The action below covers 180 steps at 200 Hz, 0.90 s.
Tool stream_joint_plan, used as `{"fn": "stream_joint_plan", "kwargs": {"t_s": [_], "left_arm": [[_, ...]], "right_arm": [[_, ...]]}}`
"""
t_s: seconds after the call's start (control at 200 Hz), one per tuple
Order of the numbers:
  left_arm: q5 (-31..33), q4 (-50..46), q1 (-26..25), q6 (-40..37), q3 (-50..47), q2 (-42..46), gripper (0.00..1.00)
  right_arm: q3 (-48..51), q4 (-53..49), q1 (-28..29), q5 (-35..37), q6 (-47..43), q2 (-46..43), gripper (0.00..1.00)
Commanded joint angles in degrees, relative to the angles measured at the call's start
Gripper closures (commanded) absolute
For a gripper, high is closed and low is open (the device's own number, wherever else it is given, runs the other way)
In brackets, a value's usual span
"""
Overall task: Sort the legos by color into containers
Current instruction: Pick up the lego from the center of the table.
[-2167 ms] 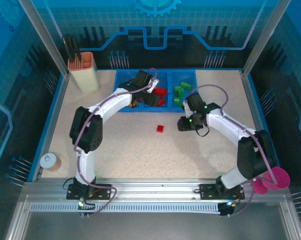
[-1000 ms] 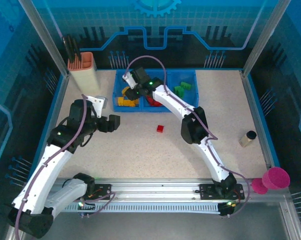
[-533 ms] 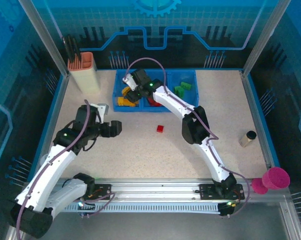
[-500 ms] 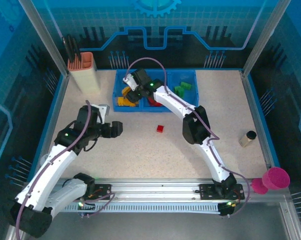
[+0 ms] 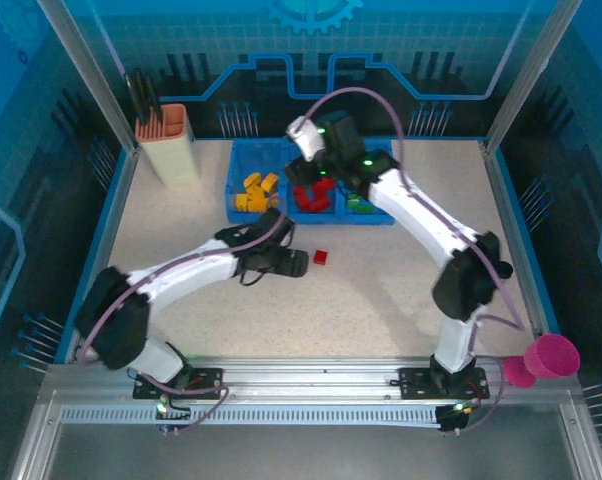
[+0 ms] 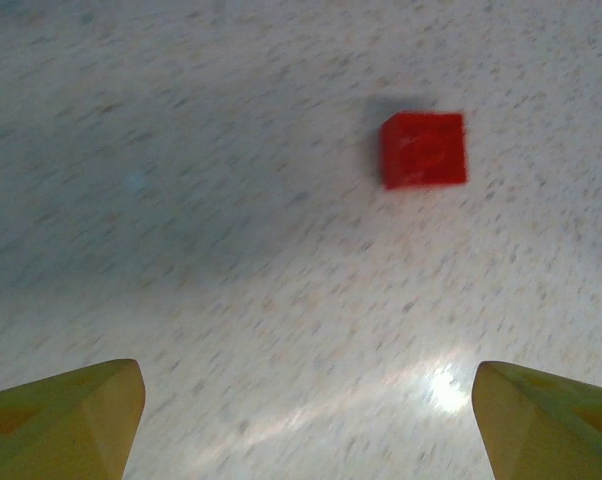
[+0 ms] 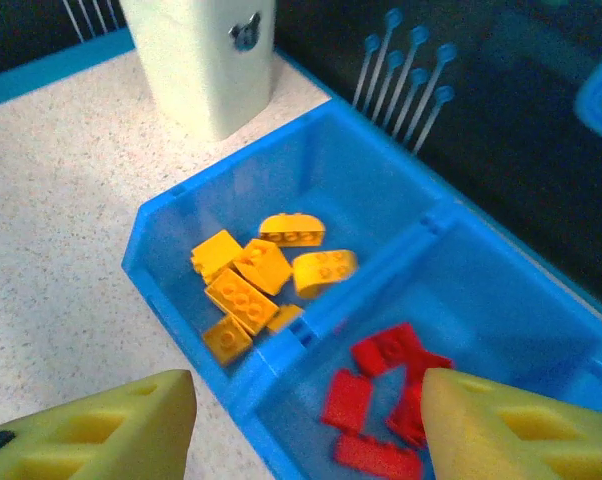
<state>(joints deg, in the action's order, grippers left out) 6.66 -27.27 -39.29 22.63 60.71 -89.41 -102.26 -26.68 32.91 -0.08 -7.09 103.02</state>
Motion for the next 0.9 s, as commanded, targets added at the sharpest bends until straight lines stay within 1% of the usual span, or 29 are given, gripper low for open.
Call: {"fn": "stream_joint_plan", "kwargs": {"t_s": [0.0, 0.175, 0.26, 0.35, 0.445, 0.58, 0.831, 0.896], "left_arm": [[1.25, 2.63, -2.73, 1.18, 8.59, -8.08, 0.14], [-0.23, 0.73, -4.62, 1.90, 17.36, -18.42, 0.13], [1.23, -1.93, -4.84, 1.78, 20.41, -21.86, 0.13], [2.80, -3.31, -4.91, 1.47, 21.93, -24.18, 0.13], [3.62, -4.80, -4.83, 1.30, 23.37, -26.43, 0.15], [3.11, -4.64, -4.83, 2.04, 24.06, -28.24, 0.17], [3.79, -4.73, -4.84, 2.12, 25.90, -31.00, 0.26], [3.82, -4.94, -4.85, 2.06, 26.75, -31.89, 0.31]], "right_arm": [[8.95, 0.79, -3.49, 0.76, 2.61, -9.57, 0.37], [24.86, -0.73, -9.76, 0.96, 8.55, -24.09, 0.37], [31.27, -1.35, -12.44, 0.63, 11.34, -30.19, 0.37], [35.14, -2.53, -14.04, 0.57, 12.84, -34.44, 0.37], [37.40, -4.01, -14.74, 0.95, 13.06, -36.85, 0.36], [39.00, -5.94, -15.23, 0.91, 13.13, -38.30, 0.33], [40.17, -8.69, -15.97, 0.43, 13.44, -39.74, 0.31], [40.42, -8.83, -16.29, 0.47, 13.51, -40.03, 0.31]]}}
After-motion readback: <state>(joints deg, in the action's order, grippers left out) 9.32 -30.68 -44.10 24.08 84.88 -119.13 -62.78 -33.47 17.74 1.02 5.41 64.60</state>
